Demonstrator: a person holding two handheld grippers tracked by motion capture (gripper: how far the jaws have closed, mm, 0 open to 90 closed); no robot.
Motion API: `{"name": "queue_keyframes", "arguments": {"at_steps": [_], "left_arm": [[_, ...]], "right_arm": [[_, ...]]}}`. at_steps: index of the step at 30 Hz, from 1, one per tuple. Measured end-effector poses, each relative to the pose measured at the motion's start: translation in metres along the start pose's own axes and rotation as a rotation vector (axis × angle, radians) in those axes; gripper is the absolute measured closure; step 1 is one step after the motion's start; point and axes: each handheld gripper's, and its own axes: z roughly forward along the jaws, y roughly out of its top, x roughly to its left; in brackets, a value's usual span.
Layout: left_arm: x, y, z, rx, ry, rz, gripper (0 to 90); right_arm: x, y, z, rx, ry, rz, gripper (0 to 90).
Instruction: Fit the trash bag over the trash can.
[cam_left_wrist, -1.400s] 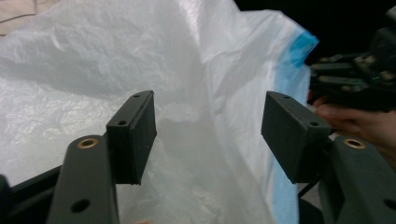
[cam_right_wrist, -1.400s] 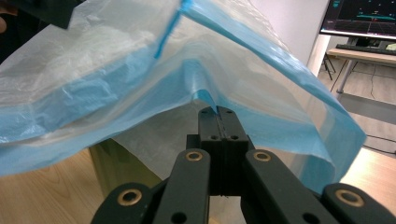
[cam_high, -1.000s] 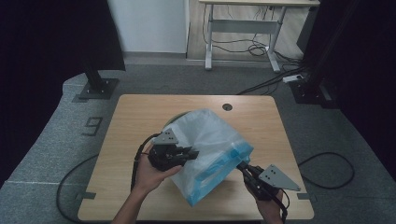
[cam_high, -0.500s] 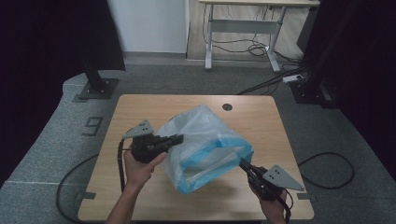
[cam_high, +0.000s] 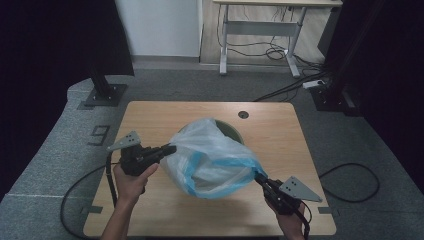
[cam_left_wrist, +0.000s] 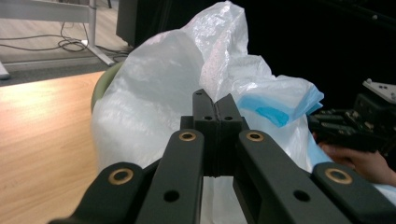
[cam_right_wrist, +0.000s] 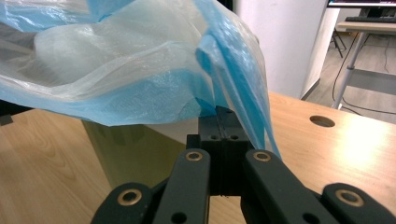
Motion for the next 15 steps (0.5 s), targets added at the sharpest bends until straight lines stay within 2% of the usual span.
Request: {"name": "queue_keyframes", "arguments": {"at_steps": [7, 8, 13, 15], "left_arm": [[0.011, -0.020, -0.010, 0.018, 0.019, -0.011, 89.8], [0.015, -0.029, -0.013, 0.008, 0.004, -0.030, 89.8], [0.018, -0.045, -0.019, 0.004, -0.002, -0.035, 89.8], [0.021, -0.055, -0.021, 0.016, 0.015, -0.042, 89.8]], "right_arm": [[0.000, -0.010, 0.004, 0.031, 0.020, 0.025, 89.1], [0.000, -0.013, 0.005, 0.044, 0.027, 0.043, 89.1], [0.001, -0.022, 0.010, 0.069, 0.045, 0.062, 89.1], [0.005, -0.027, 0.014, 0.085, 0.065, 0.072, 89.1]]}}
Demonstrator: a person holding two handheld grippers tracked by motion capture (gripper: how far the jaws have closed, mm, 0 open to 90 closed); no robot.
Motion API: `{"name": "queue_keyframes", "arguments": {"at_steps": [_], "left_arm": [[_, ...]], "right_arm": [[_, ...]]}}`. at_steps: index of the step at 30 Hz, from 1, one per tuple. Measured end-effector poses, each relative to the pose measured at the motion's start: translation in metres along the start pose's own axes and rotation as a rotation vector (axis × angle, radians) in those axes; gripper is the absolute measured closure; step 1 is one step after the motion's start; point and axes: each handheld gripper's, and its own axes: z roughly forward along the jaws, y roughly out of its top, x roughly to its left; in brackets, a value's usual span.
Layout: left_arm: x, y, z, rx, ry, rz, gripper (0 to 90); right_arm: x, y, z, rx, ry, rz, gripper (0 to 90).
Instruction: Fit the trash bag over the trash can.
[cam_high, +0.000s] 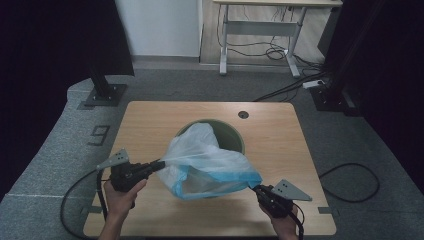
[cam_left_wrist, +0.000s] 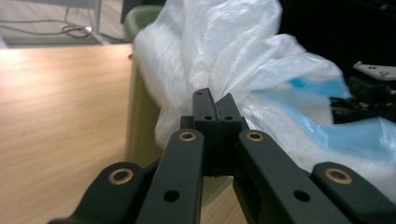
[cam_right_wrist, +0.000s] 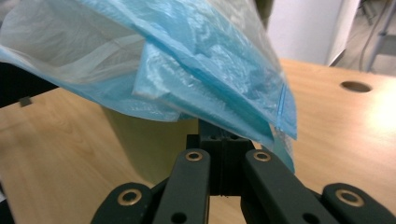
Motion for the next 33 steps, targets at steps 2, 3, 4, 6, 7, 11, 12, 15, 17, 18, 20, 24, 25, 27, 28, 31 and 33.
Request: {"name": "queue_keyframes", "arguments": {"at_steps": [2, 3, 4, 6, 7, 11, 12, 15, 17, 18, 20, 24, 25, 27, 28, 31, 33], "left_arm": [[0.002, -0.003, 0.000, 0.002, 0.003, -0.006, 89.8], [0.004, -0.006, 0.000, 0.003, 0.004, -0.015, 89.8], [0.006, -0.008, 0.000, 0.004, 0.009, -0.021, 89.8], [0.008, -0.008, 0.002, 0.004, 0.015, -0.028, 89.7], [0.009, -0.007, 0.003, 0.003, 0.017, -0.027, 89.8], [0.011, -0.002, 0.009, -0.004, 0.032, -0.025, 89.7], [0.012, 0.000, 0.011, -0.008, 0.034, -0.027, 89.7], [0.012, 0.004, 0.013, -0.025, 0.044, -0.023, 89.7], [0.012, 0.006, 0.013, -0.025, 0.062, -0.024, 89.8], [0.012, 0.007, 0.013, -0.021, 0.072, -0.028, 89.7], [0.014, 0.007, 0.014, -0.012, 0.081, -0.035, 89.7], [0.016, 0.004, 0.019, 0.010, 0.093, -0.038, 89.6], [0.015, 0.004, 0.020, 0.012, 0.093, -0.039, 89.6], [0.014, 0.002, 0.020, 0.018, 0.083, -0.037, 89.6], [0.014, 0.002, 0.020, 0.018, 0.083, -0.037, 89.6], [0.012, 0.000, 0.017, 0.029, 0.072, -0.029, 89.5], [0.012, -0.001, 0.016, 0.040, 0.067, -0.029, 89.5]], "right_arm": [[0.001, -0.002, 0.002, 0.005, 0.008, 0.006, 89.1], [0.001, -0.004, 0.003, 0.010, 0.008, 0.005, 89.1], [0.001, -0.006, 0.004, 0.011, 0.008, 0.008, 89.1], [-0.005, -0.010, 0.007, 0.009, -0.003, 0.034, 89.1], [-0.007, -0.010, 0.007, 0.008, -0.013, 0.039, 89.1], [-0.012, -0.008, 0.007, 0.001, -0.040, 0.042, 89.1], [-0.012, -0.008, 0.006, -0.002, -0.049, 0.041, 89.1], [-0.014, -0.006, 0.003, -0.011, -0.080, 0.033, 89.1], [-0.016, -0.006, 0.001, -0.017, -0.091, 0.040, 89.1], [-0.016, -0.006, 0.000, -0.017, -0.090, 0.045, 89.1], [-0.016, -0.008, 0.000, -0.008, -0.085, 0.051, 89.1], [-0.015, -0.011, 0.001, -0.003, -0.084, 0.049, 89.1], [-0.014, -0.013, 0.003, -0.001, -0.080, 0.054, 89.0], [-0.013, -0.015, 0.004, 0.003, -0.075, 0.056, 89.0], [-0.013, -0.015, 0.004, 0.003, -0.075, 0.056, 89.0], [-0.013, -0.016, 0.003, 0.003, -0.067, 0.060, 88.9], [-0.013, -0.015, 0.001, -0.001, -0.067, 0.061, 88.6]]}}
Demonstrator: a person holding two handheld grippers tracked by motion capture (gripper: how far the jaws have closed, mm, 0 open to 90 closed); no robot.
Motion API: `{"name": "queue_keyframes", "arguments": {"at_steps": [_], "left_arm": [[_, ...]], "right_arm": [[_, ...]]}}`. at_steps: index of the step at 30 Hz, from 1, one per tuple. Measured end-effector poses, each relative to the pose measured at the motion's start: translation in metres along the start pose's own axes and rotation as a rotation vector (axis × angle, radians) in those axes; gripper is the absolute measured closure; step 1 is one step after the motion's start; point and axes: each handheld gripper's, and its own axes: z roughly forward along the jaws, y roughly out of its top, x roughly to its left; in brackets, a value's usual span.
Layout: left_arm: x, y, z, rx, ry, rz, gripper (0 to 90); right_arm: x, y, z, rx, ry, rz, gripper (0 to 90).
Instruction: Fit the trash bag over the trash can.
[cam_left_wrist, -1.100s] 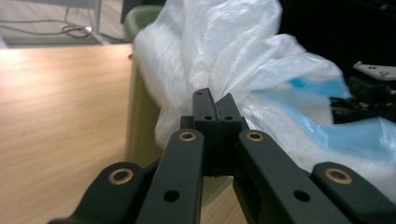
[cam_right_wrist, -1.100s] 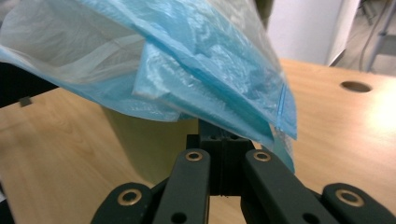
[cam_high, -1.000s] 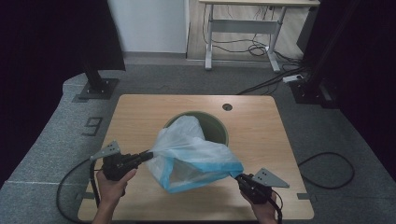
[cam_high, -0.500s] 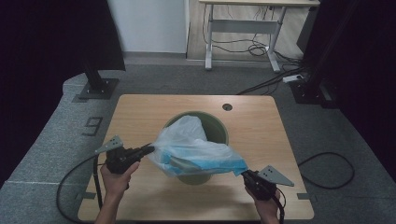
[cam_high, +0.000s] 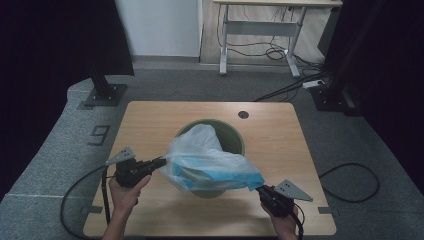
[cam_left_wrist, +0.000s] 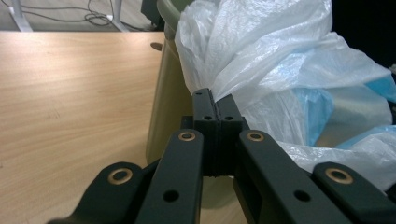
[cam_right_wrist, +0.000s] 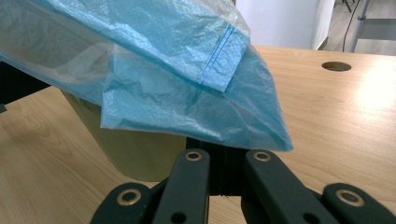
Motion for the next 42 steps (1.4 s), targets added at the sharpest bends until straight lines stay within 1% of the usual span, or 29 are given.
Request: {"name": "queue_keyframes", "arguments": {"at_steps": [3, 6, 8, 9, 11, 12, 13, 14, 16, 19, 20, 21, 25, 26, 27, 29, 31, 32, 33, 34, 36, 38, 41, 42], "left_arm": [[-0.001, -0.003, -0.001, 0.021, -0.003, 0.005, 89.4], [-0.003, -0.003, -0.001, 0.031, -0.006, 0.010, 88.3], [-0.006, -0.002, -0.001, 0.030, -0.007, 0.028, 84.7], [-0.009, 0.000, -0.002, 0.027, -0.001, 0.043, 80.0], [-0.016, 0.005, -0.004, 0.011, 0.037, 0.057, 66.6], [-0.019, 0.008, -0.006, 0.003, 0.045, 0.058, 55.9], [-0.023, 0.011, -0.009, -0.007, 0.051, 0.062, 55.9], [-0.027, 0.014, -0.012, -0.015, 0.056, 0.073, 52.3], [-0.036, 0.019, -0.017, -0.020, 0.062, 0.105, 47.8], [-0.048, 0.026, -0.018, -0.007, 0.050, 0.154, 45.2], [-0.053, 0.031, -0.016, 0.013, 0.035, 0.173, 44.5], [-0.053, 0.031, -0.016, 0.013, 0.035, 0.173, 44.1], [-0.060, 0.040, -0.006, 0.044, 0.012, 0.196, 43.6], [-0.063, 0.044, -0.001, 0.066, 0.001, 0.208, 43.6], [-0.063, 0.044, -0.001, 0.066, 0.001, 0.208, 43.6], [-0.065, 0.047, 0.005, 0.092, -0.002, 0.217, 43.5], [-0.065, 0.049, 0.011, 0.112, -0.002, 0.224, 44.1], [-0.065, 0.049, 0.014, 0.121, -0.002, 0.225, 53.9], [-0.065, 0.049, 0.016, 0.126, -0.002, 0.222, 53.9], [-0.065, 0.050, 0.018, 0.135, 0.002, 0.219, 60.4], [-0.063, 0.050, 0.021, 0.146, -0.005, 0.221, 71.5], [-0.062, 0.050, 0.022, 0.143, -0.005, 0.211, 80.0], [-0.058, 0.050, 0.022, 0.122, -0.004, 0.189, 87.6], [-0.056, 0.050, 0.020, 0.111, 0.001, 0.177, 89.2]], "right_arm": [[-0.001, 0.000, -0.003, -0.003, 0.001, 0.006, 88.7], [-0.003, 0.000, -0.004, -0.001, -0.004, 0.006, 88.8], [-0.003, 0.001, -0.005, -0.005, -0.005, 0.007, 88.8], [-0.003, 0.001, -0.006, -0.008, -0.006, 0.006, 88.8], [-0.002, 0.003, -0.007, -0.013, -0.003, 0.003, 88.7], [-0.001, 0.005, -0.008, -0.020, -0.002, -0.001, 88.7], [-0.001, 0.005, -0.008, -0.020, -0.002, -0.001, 88.7], [0.000, 0.005, -0.008, -0.023, -0.002, -0.004, 88.8], [0.000, 0.007, -0.010, -0.027, -0.003, -0.010, 88.8], [0.000, 0.008, -0.011, -0.031, -0.004, -0.008, 88.8], [0.000, 0.009, -0.011, -0.031, -0.003, -0.010, 88.8], [0.000, 0.009, -0.011, -0.031, -0.003, -0.010, 88.8], [0.001, 0.009, -0.011, -0.032, 0.000, -0.012, 88.8], [0.001, 0.009, -0.011, -0.032, 0.001, -0.011, 88.8], [0.001, 0.009, -0.011, -0.032, 0.001, -0.011, 88.8], [0.001, 0.010, -0.012, -0.033, 0.002, -0.009, 88.8], [0.000, 0.010, -0.012, -0.035, 0.003, -0.007, 88.8], [0.000, 0.010, -0.013, -0.036, 0.004, -0.006, 88.7], [0.000, 0.010, -0.013, -0.036, 0.004, -0.006, 88.7], [0.000, 0.010, -0.013, -0.036, 0.006, -0.006, 88.0], [0.002, 0.011, -0.015, -0.035, 0.014, -0.006, 80.8], [0.007, 0.012, -0.020, -0.044, 0.013, -0.022, 72.5], [0.015, 0.013, -0.032, -0.058, 0.022, -0.047, 63.1], [0.020, 0.012, -0.043, -0.067, 0.033, -0.062, 61.1]]}}
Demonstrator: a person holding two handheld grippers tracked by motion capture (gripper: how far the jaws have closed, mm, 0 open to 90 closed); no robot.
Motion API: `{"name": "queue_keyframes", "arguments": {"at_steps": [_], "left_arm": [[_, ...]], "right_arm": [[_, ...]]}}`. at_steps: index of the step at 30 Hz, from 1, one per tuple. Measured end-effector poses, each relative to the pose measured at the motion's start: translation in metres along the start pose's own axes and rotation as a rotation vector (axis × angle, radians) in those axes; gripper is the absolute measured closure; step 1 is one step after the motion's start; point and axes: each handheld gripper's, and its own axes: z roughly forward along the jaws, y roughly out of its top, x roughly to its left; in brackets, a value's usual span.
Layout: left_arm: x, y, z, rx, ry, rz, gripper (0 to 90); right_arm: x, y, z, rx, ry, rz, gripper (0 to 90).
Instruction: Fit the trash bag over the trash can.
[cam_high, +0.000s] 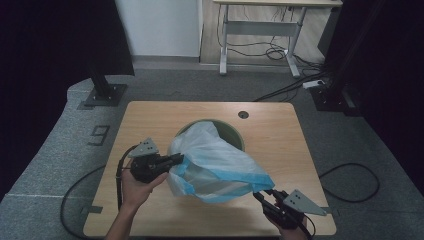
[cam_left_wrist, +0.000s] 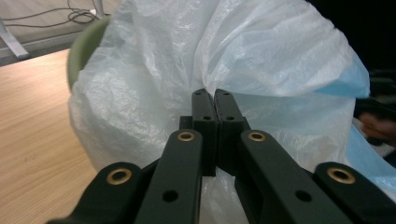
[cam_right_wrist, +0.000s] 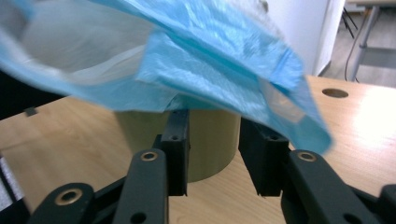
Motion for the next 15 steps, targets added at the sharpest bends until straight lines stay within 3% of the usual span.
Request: {"name": "queue_keyframes", "arguments": {"at_steps": [6, 8, 11, 15], "left_arm": [[0.002, -0.001, -0.004, -0.027, 0.012, -0.018, 89.7], [0.003, -0.001, -0.005, -0.030, 0.012, -0.024, 89.7], [0.004, -0.002, -0.005, -0.026, 0.011, -0.027, 89.7], [0.005, -0.002, -0.004, -0.028, 0.010, -0.036, 89.7]], "right_arm": [[0.008, 0.004, -0.024, -0.019, 0.038, 0.003, 52.4], [0.013, 0.009, -0.036, -0.035, 0.078, 0.017, 48.1], [0.015, 0.017, -0.043, -0.060, 0.084, 0.018, 46.7], [0.013, 0.022, -0.038, -0.052, 0.069, 0.011, 45.0]]}}
